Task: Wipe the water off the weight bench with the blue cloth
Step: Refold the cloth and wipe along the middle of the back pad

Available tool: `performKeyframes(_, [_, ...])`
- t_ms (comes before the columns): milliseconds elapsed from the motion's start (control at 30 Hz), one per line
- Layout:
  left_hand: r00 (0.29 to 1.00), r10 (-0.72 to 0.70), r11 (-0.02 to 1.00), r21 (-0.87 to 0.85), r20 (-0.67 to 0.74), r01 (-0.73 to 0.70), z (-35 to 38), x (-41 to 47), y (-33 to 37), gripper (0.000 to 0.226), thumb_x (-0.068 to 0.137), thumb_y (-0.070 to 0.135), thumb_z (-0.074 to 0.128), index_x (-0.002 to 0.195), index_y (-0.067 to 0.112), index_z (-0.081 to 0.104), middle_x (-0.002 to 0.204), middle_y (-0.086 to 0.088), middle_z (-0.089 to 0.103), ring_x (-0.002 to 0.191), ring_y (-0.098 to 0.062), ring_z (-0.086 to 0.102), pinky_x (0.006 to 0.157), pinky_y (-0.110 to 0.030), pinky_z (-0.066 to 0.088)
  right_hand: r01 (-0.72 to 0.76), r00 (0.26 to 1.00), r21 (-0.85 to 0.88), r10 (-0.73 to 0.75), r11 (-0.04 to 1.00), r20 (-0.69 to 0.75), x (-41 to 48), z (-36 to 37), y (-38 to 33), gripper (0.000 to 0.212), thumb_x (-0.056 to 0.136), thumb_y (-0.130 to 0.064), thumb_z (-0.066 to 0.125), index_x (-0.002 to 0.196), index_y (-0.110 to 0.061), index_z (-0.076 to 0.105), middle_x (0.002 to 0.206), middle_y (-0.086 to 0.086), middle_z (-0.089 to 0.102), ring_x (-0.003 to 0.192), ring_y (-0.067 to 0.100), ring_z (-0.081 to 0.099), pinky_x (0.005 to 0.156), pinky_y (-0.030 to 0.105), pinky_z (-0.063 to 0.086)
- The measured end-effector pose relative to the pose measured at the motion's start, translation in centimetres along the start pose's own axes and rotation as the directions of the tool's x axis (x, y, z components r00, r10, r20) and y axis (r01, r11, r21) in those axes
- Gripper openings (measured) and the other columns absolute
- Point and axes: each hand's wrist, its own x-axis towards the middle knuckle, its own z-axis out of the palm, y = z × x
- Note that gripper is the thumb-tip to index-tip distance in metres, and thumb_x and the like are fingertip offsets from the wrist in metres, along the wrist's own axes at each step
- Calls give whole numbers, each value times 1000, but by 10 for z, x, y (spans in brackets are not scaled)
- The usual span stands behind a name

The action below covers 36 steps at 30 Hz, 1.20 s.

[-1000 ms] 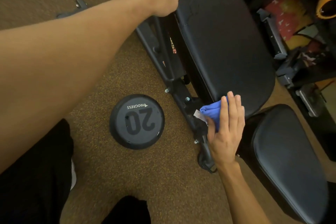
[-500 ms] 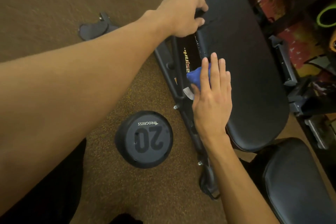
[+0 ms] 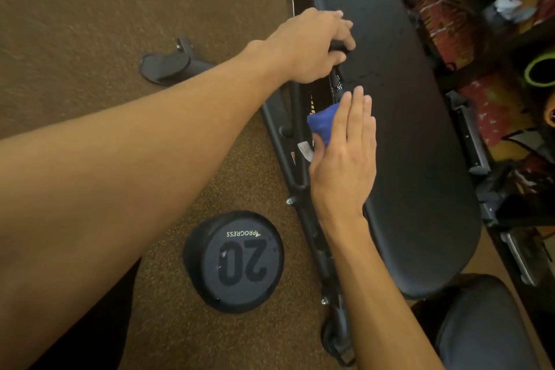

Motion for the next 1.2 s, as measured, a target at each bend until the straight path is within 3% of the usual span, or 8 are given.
performKeyframes(200, [1000,-1,1000,-28,2,1,0,4,-6,43,107,36,59,150,30,58,171,4,35,162,-14,19,130,-46,18,11,1000,8,-11,1000,22,-52,-17,18,68,108,-15,60,165,0,27,174,16,23,164,30,17,131,48,26])
performKeyframes(333, [1000,-7,1000,-11,-22,7,-3,6,-18,44,104,42,62,147,34,59,174,-4,26,163,-19,12,131,-49,16,-14,1000,-11,13,1000,-17,-36,-9,10,68,105,-12,65,162,3,32,172,18,29,162,32,22,130,48,27])
performKeyframes(400, [999,-16,1000,-17,-43,15,-6,9,-25,43,104,42,63,146,35,60,173,-3,29,163,-19,15,130,-53,19,-7,999,-9,6,1000,-39,-10,1,-3,70,103,-12,65,162,4,32,171,20,29,162,33,23,130,48,27])
performKeyframes(567, [998,-5,1000,-7,-68,5,-10,16,-30,39,105,39,63,144,35,62,170,2,36,161,-16,20,129,-47,18,-24,999,6,24,1000,-28,43,15,-24,77,99,-11,68,163,3,28,172,20,27,162,33,20,131,47,25])
performKeyframes(800, [999,14,998,-62,-44,-16,-10,18,-39,37,105,34,63,142,37,63,169,4,37,161,-14,21,130,-47,18,-81,996,54,83,995,-29,-24,-7,-2,76,100,-12,72,163,0,32,172,16,30,162,29,23,131,48,27])
performKeyframes(1067, [997,27,997,-74,-76,-33,-16,19,-38,35,105,28,64,140,33,66,166,4,43,158,-14,27,128,-39,19,-74,997,-32,73,997,-29,59,19,-35,75,98,-11,69,162,4,32,171,22,28,162,35,22,132,47,23])
performKeyframes(1200, [987,68,990,-116,-142,-85,-12,19,-45,32,102,28,69,133,29,71,158,1,53,153,-17,37,127,-42,28,-110,993,-15,109,994,-33,42,14,-32,75,100,-12,69,164,0,30,173,17,25,163,29,19,134,43,16])
